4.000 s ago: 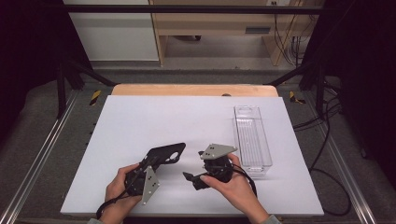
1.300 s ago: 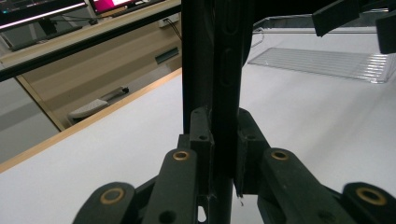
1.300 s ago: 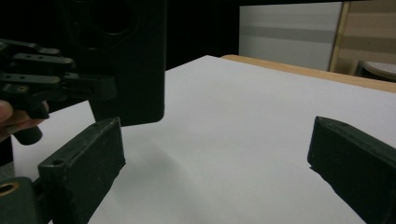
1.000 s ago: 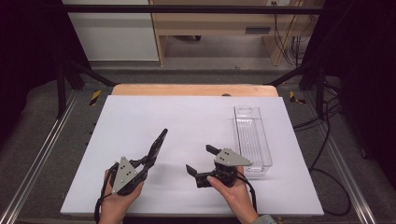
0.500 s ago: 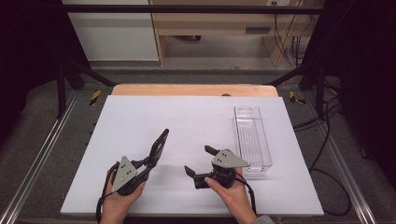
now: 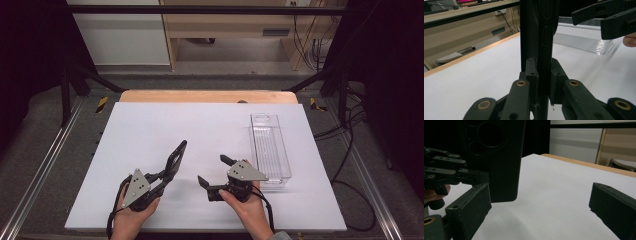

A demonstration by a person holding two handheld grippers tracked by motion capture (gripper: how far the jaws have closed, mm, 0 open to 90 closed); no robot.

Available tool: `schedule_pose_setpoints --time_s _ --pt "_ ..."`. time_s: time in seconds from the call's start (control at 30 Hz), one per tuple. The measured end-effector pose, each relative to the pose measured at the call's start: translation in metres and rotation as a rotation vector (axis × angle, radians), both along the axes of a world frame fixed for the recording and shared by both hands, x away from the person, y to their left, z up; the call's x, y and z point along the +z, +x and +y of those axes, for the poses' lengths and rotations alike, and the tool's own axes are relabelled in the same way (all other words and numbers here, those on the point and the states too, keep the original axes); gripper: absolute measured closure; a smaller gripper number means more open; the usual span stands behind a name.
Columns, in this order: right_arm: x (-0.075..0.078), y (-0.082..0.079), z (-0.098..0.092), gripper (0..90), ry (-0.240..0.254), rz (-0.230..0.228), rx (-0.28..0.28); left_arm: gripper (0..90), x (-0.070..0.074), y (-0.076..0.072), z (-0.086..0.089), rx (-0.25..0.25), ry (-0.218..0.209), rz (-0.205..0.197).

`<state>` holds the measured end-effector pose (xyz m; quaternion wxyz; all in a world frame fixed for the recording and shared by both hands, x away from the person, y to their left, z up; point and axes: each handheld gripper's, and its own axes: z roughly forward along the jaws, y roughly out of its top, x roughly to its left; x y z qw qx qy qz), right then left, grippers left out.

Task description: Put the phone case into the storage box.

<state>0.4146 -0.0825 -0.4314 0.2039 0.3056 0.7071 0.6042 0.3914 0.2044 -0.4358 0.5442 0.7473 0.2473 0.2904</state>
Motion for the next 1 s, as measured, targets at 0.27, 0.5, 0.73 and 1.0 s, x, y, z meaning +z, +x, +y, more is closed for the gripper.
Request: schedule_pose_setpoints --time_s 0.27,0.5,0.73,1.0 --pt "0.000 0.001 0.000 2.9 0.016 0.011 0.014 80.7 0.000 0.000 0.000 -0.009 -0.018 0.006" --pt "0.000 0.001 0.000 2.6 0.013 0.018 0.015 80.7 0.001 0.001 0.003 -0.014 -0.048 0.018" --pt "0.011 0.002 -0.002 2.4 0.055 0.014 0.011 80.8 0.002 0.002 0.008 -0.008 -0.089 0.032" --pt "0.031 0.000 -0.004 1.8 0.120 0.027 0.021 80.7 0.001 0.005 0.013 -0.014 -0.161 0.070"
